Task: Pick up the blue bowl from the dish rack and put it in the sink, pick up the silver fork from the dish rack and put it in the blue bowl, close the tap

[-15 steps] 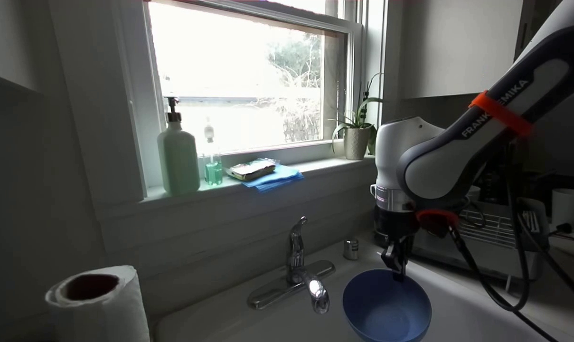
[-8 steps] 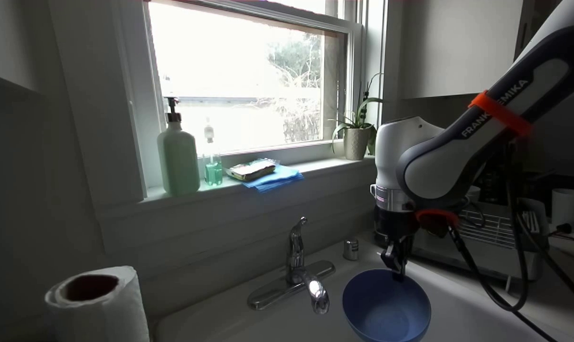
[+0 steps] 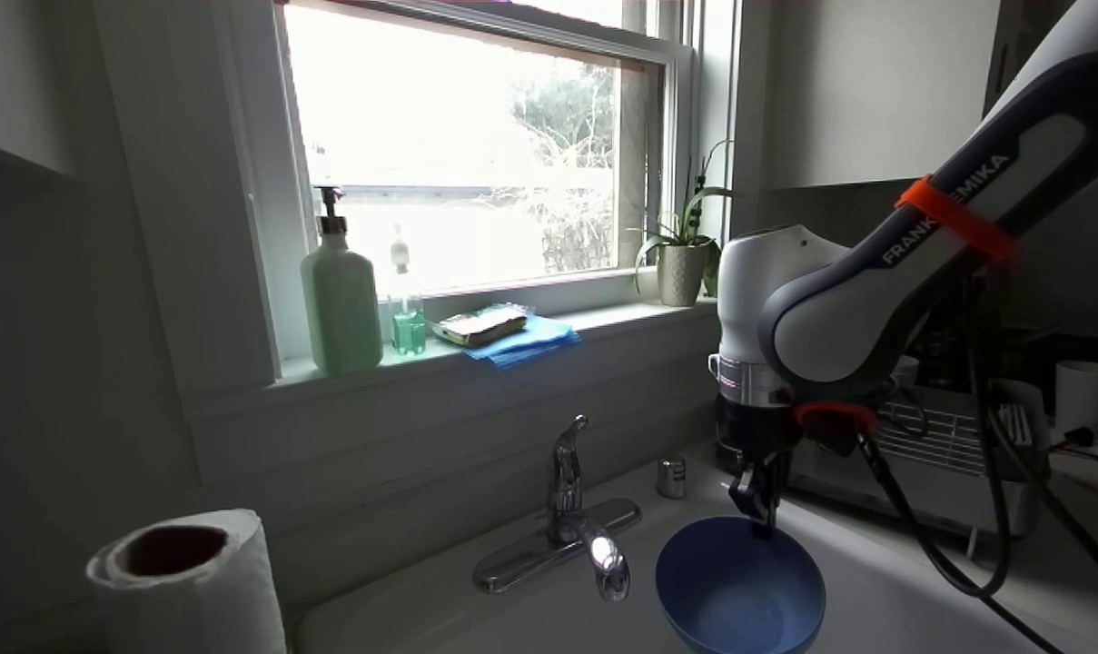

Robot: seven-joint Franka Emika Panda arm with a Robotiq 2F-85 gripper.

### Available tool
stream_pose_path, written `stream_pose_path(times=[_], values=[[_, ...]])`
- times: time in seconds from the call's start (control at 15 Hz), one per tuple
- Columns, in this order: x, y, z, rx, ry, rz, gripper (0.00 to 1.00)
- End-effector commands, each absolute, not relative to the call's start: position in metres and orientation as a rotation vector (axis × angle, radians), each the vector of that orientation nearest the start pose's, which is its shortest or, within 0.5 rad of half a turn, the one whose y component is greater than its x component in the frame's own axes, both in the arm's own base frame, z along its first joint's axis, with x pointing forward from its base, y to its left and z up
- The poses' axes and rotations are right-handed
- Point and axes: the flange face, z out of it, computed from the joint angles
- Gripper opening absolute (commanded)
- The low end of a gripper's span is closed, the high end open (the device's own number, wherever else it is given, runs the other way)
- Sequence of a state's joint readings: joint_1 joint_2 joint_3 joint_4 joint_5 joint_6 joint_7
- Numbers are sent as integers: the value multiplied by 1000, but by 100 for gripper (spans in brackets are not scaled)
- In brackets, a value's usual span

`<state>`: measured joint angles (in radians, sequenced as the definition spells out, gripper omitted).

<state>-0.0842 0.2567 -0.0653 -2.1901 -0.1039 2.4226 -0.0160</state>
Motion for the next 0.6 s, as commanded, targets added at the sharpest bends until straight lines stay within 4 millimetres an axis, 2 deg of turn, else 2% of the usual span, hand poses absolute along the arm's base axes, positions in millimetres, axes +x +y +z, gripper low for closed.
stream_pose_path(times=[0.0,0.53], values=[[551,-86,258,-3218,67,62,2],[545,-94,231,-3217,-29,128,2]])
